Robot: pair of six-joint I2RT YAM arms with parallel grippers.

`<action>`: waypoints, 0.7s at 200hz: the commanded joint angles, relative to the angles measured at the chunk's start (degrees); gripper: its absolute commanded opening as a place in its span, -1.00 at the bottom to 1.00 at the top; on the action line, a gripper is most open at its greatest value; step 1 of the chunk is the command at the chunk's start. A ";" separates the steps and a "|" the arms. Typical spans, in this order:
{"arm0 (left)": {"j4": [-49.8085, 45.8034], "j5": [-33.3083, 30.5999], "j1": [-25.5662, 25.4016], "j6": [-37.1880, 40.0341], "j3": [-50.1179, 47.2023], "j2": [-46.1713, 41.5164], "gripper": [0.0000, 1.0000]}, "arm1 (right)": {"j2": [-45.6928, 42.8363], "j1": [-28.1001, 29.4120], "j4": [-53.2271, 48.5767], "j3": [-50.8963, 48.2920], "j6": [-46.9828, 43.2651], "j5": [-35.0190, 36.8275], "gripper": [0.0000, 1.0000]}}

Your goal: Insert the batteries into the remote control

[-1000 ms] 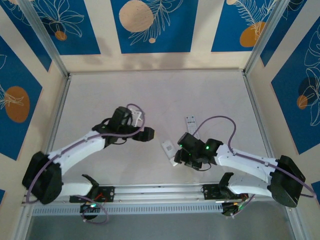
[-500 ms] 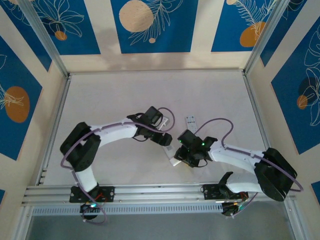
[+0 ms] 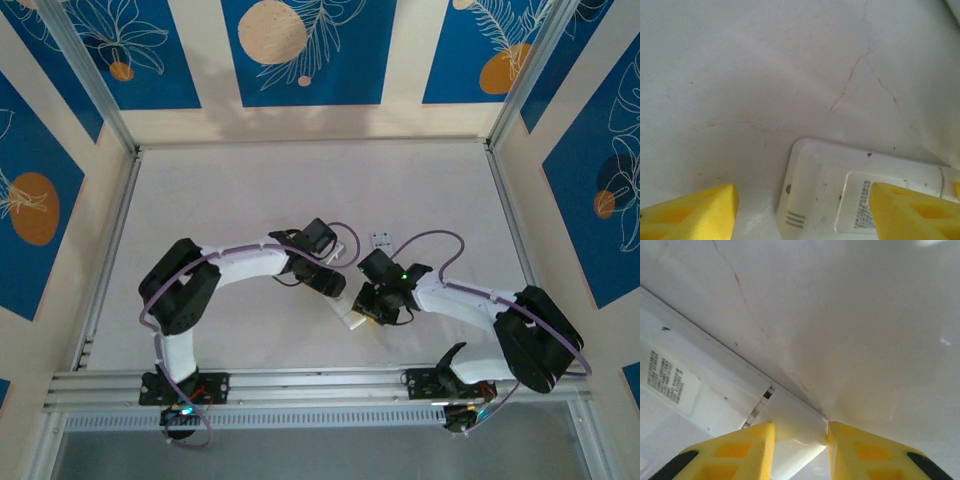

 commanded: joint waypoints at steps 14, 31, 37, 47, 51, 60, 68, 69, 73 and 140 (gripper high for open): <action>0.21 0.15 -0.33 -0.23 -0.37 3.34 0.30 | 0.92 -2.83 -1.27 -2.80 -1.55 2.25 -0.38; 0.57 0.97 -0.29 -0.45 -0.32 4.13 0.26 | 2.63 -2.53 -0.27 -2.51 -2.48 0.82 -0.38; 0.74 0.99 -0.28 -0.50 -0.46 4.13 0.24 | 3.21 -2.28 0.38 -2.42 -2.72 0.40 -0.38; 1.01 1.08 -0.29 -0.66 -0.84 3.84 0.20 | 4.16 -1.50 0.86 -2.02 -2.43 -0.17 -0.39; 1.07 1.16 -0.29 -0.67 -1.03 3.78 0.19 | 4.63 -1.04 1.02 -1.85 -2.18 -0.18 -0.39; 1.59 1.61 -0.29 -0.83 -1.46 3.32 0.17 | 5.61 0.16 1.46 -1.48 -1.44 0.23 -0.39; 2.32 2.43 -0.28 -1.14 -1.95 3.04 0.16 | 6.41 1.36 1.63 -0.86 -0.77 0.48 -0.40; 2.49 2.59 -0.28 -1.17 -1.99 3.02 0.16 | 6.50 1.51 1.60 -0.80 -0.70 0.55 -0.40; 3.06 3.21 -0.29 -1.43 -2.33 2.87 0.15 | 6.79 1.98 1.61 -0.60 -0.41 0.85 -0.40; 6.27 3.71 -0.07 -4.01 -5.50 -2.35 0.23 | -10.01 4.17 -12.29 0.01 4.00 6.03 -0.17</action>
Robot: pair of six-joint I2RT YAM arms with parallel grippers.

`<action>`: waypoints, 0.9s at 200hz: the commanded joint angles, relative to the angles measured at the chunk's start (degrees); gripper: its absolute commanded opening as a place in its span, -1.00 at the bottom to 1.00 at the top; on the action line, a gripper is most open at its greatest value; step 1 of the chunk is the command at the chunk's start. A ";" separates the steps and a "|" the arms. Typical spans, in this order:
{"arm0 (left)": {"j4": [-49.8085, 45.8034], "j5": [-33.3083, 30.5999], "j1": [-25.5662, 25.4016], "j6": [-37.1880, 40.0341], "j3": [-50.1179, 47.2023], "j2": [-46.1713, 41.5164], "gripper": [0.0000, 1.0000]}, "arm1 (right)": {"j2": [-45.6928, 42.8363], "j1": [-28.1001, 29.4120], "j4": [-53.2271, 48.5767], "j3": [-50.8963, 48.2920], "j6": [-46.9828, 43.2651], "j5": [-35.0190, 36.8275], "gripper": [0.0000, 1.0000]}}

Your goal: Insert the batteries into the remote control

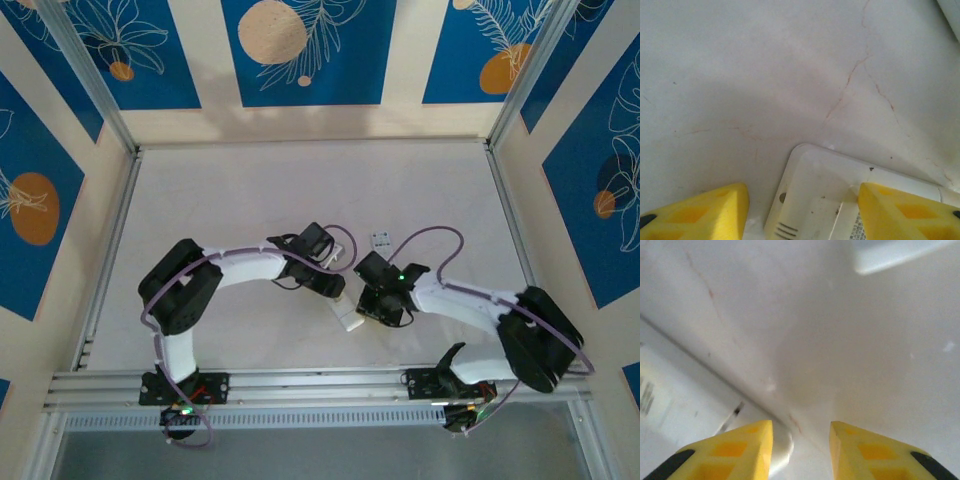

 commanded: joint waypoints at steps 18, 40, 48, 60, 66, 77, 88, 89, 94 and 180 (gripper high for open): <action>-1.16 1.32 -0.03 -0.95 -1.26 -2.35 0.24 | -11.09 2.32 -4.65 -3.81 8.44 -5.31 -0.08; -1.04 1.61 0.04 -1.05 -1.26 -2.48 0.24 | -11.17 4.41 -0.51 -5.34 12.18 -7.58 -0.07; -0.80 1.72 0.06 -1.15 -1.38 -2.44 0.24 | -10.48 4.30 0.97 -5.65 12.48 -7.78 -0.11; -0.63 2.03 0.06 -1.23 -1.51 -2.30 0.24 | -8.89 4.20 2.77 -5.79 12.67 -8.23 -0.21; -0.63 2.12 0.06 -1.24 -1.43 -2.17 0.24 | -8.07 4.20 3.95 -5.75 12.64 -8.83 -0.25; -0.57 2.25 0.01 -1.33 -1.58 -2.13 0.24 | -6.52 4.23 5.44 -5.51 12.58 -9.48 -0.30; -0.31 2.17 0.06 -1.32 -1.85 -2.13 0.24 | -5.51 4.29 6.18 -5.18 12.29 -9.42 -0.34; -0.32 2.17 0.06 -1.32 -1.82 -2.13 0.24 | -5.45 4.29 6.21 -5.16 12.25 -9.42 -0.34; -0.40 2.17 0.06 -1.32 -1.83 -2.13 0.24 | -5.15 4.20 6.63 -5.13 12.19 -9.31 -0.35; 1.87 4.75 0.06 -1.41 -2.16 -1.34 0.23 | 4.37 3.07 15.44 -4.00 11.55 -8.55 -0.61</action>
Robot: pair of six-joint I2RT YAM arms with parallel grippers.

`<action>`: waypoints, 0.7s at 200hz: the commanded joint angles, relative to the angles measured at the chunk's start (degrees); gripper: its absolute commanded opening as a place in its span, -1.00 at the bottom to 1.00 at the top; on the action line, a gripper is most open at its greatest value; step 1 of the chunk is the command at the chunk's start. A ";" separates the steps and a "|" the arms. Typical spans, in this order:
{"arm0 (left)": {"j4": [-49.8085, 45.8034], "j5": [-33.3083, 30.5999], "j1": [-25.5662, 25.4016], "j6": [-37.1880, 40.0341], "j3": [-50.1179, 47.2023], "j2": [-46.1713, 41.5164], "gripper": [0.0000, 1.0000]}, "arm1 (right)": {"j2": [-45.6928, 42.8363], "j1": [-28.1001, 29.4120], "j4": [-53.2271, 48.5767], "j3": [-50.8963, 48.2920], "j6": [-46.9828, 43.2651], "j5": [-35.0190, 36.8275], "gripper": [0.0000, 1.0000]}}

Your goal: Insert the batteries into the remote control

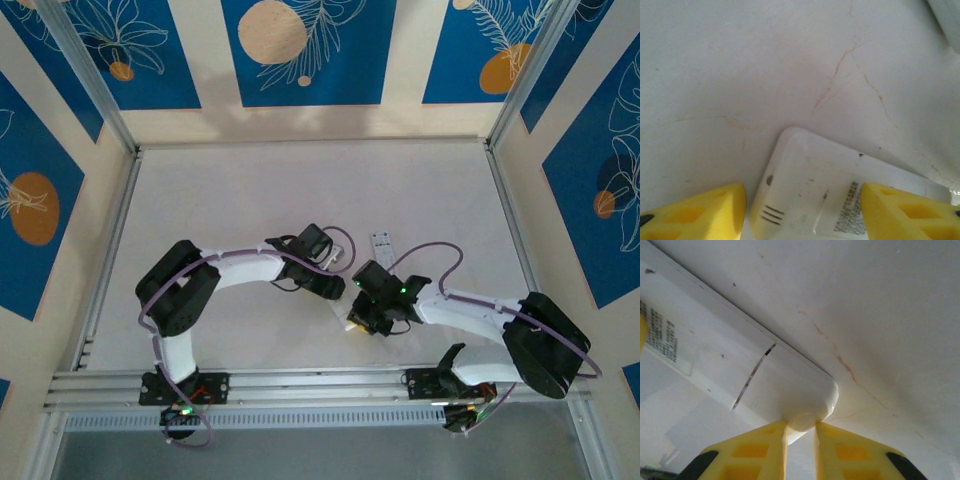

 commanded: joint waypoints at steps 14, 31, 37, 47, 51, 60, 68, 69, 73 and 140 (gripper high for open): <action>1.87 2.86 0.01 -0.99 -1.51 -0.65 0.23 | 5.50 -0.08 4.33 2.55 -1.66 1.62 -0.61; 2.45 2.62 0.06 -0.95 -1.98 -1.03 0.23 | 5.58 0.42 0.85 4.15 -2.92 3.72 -0.58; 2.44 2.31 0.06 -0.95 -2.07 -1.22 0.23 | 5.09 0.41 -0.01 4.24 -3.16 4.27 -0.55; 2.12 1.24 0.08 -1.33 -2.21 -1.76 0.24 | 3.93 0.54 -1.97 4.30 -3.70 4.90 -0.49; 2.06 0.58 0.15 -1.60 -2.39 -1.99 0.26 | 3.28 0.78 -3.17 4.42 -4.06 5.36 -0.46; 2.54 -0.51 0.81 -2.85 -3.22 -3.38 0.38 | 1.64 1.75 -6.24 4.96 -4.93 7.02 -0.36; 3.88 -0.83 2.00 -4.53 -4.75 -5.27 0.55 | 0.25 2.83 -9.35 5.60 -6.14 8.97 -0.25; 4.09 -0.79 2.17 -4.67 -5.01 -5.49 0.57 | 0.17 2.99 -9.72 5.71 -6.31 9.17 -0.24; 5.02 -0.55 2.83 -5.71 -5.82 -6.47 0.64 | -0.50 3.43 -11.10 6.15 -7.04 10.04 -0.20; 10.98 1.02 15.61 -19.82 -18.25 -28.64 1.00 | 11.44 3.93 -16.19 18.66 -36.48 14.48 0.66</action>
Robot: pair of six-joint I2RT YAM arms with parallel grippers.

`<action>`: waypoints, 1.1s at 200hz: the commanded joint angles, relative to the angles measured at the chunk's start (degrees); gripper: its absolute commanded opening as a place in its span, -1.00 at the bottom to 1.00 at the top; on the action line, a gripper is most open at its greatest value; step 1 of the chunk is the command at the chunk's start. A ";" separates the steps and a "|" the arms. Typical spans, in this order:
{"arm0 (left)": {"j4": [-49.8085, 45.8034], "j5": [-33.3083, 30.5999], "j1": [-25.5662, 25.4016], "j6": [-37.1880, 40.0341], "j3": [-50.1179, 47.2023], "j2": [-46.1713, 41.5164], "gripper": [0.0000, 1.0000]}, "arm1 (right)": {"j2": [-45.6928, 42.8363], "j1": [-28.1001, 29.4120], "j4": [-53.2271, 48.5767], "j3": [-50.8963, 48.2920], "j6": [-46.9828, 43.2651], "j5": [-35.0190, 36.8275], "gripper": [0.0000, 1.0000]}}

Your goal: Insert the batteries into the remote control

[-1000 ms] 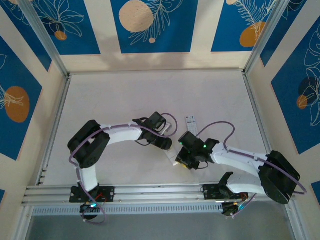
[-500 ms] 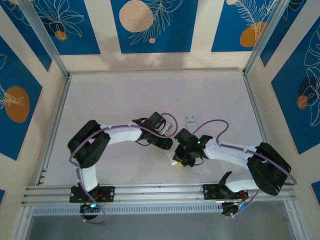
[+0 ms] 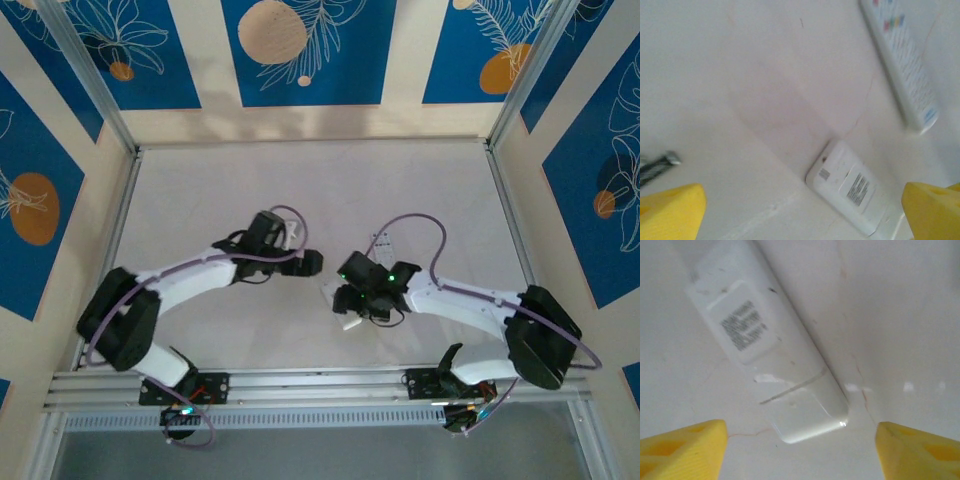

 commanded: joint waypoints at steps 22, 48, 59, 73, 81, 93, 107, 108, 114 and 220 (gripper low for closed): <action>-1.51 -2.65 3.68 -7.51 -5.30 -12.46 1.00 | 12.24 -0.36 -2.49 6.94 -15.64 1.34 0.66; -5.58 -4.56 3.75 -7.97 -5.76 -16.69 1.00 | 16.85 -0.52 -1.63 7.99 -16.35 -0.70 0.52; -5.54 -4.63 3.73 -8.64 -6.78 -18.38 1.00 | 18.28 -0.28 -1.27 8.14 -16.75 -1.76 0.41; -6.00 -5.15 3.78 -9.78 -7.90 -20.15 1.00 | 19.51 -0.25 -1.67 8.69 -16.33 -1.55 0.19; -6.53 -5.43 3.79 -10.42 -8.21 -21.05 1.00 | 19.33 -0.22 -1.66 8.80 -16.08 -1.44 0.08; -7.91 -5.86 3.79 -11.65 -8.41 -22.17 1.00 | 17.52 -0.35 -1.36 9.00 -15.80 -2.06 -0.02; -8.86 -4.89 3.80 -12.84 -8.48 -23.28 0.99 | 13.46 -0.58 0.07 9.39 -15.55 -3.56 -0.05; -8.82 -4.73 3.78 -12.85 -8.49 -23.33 0.98 | 13.12 -0.64 0.16 9.38 -15.50 -3.73 -0.05; -8.49 -3.42 3.70 -13.13 -8.58 -23.49 0.95 | 11.04 -0.70 1.35 9.42 -15.24 -4.77 -0.06; 8.40 10.31 -0.06 -23.07 -9.16 -13.87 0.29 | 2.23 1.07 18.40 8.72 -11.36 -17.66 -0.08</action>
